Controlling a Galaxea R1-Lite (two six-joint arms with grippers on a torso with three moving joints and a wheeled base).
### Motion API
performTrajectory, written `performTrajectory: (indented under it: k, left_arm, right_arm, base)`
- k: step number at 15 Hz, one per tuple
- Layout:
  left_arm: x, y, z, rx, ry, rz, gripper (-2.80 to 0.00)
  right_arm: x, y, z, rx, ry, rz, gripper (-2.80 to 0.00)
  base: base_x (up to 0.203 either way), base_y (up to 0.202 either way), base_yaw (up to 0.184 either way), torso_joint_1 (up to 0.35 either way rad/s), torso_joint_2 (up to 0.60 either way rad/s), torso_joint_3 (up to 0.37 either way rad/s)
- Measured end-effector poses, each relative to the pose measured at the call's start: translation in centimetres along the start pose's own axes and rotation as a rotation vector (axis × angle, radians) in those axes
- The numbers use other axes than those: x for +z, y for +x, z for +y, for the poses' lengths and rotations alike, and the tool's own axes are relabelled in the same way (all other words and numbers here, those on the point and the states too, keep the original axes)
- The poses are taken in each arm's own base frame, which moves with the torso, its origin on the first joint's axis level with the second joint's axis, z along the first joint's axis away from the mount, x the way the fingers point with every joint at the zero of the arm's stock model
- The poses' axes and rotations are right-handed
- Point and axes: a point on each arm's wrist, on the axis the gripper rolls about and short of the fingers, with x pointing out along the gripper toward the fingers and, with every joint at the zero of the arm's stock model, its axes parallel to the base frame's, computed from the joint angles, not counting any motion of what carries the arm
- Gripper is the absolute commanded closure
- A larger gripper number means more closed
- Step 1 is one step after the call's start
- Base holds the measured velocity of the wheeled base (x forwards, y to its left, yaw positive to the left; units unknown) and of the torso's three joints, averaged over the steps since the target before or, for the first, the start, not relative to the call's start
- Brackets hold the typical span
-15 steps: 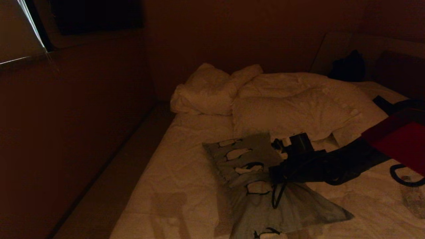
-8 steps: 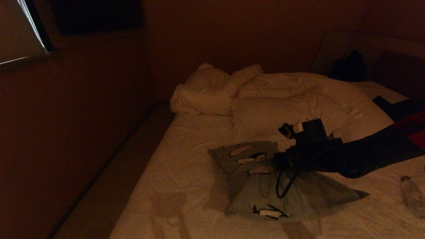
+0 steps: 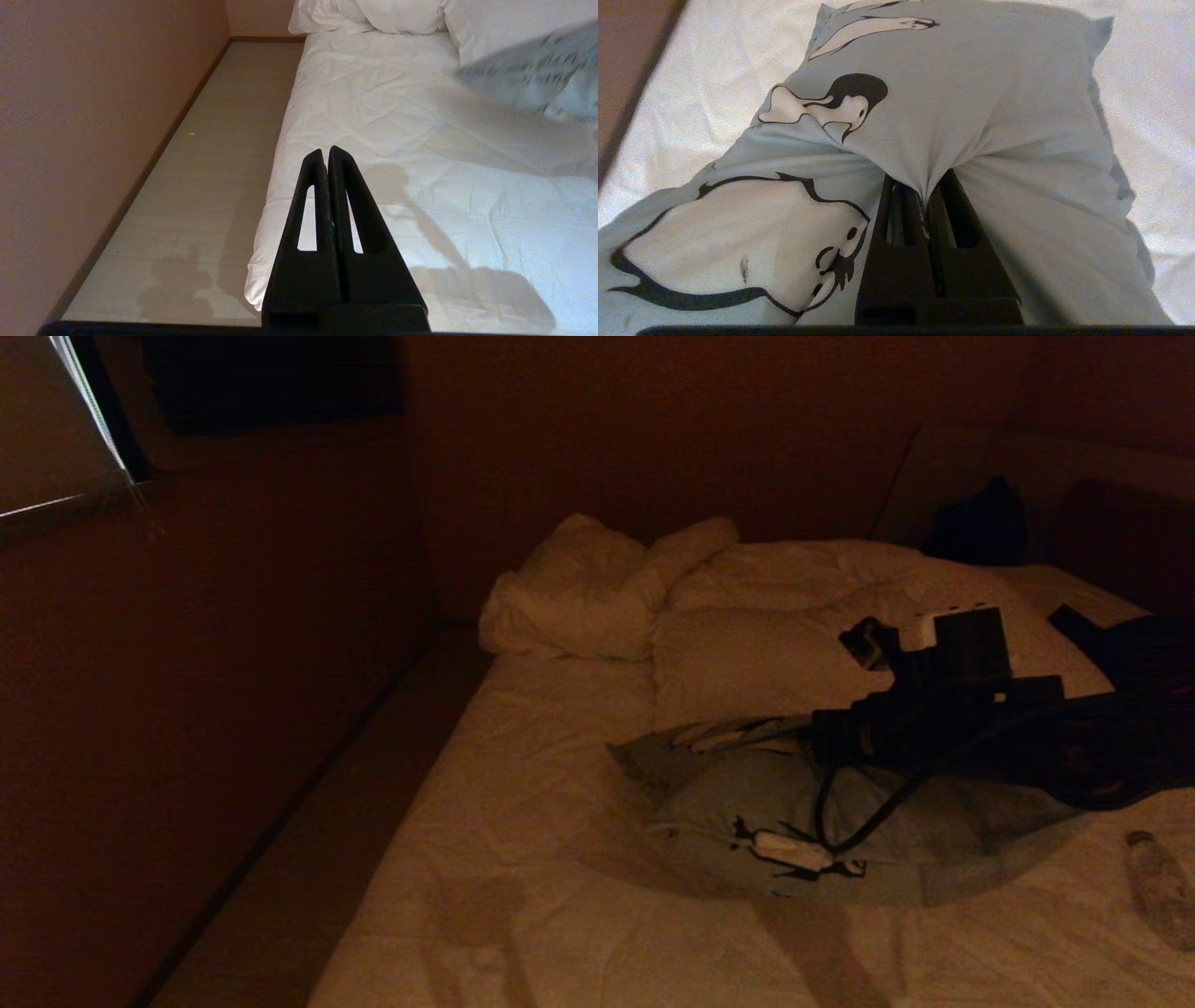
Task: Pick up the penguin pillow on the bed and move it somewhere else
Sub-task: Pick up the pillow
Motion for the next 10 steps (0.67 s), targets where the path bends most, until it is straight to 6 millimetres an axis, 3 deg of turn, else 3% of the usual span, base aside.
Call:
performTrajectory:
  k: [10]
  left_arm:
    - [0.0,0.0,0.0,0.0,0.0,0.0,0.0]
  right_arm:
    - [3.7,-6.0,-2.4,-0.063,0.029,-0.194,0.0]
  base:
    - [0.0,0.0,0.0,0.0,0.0,0.0]
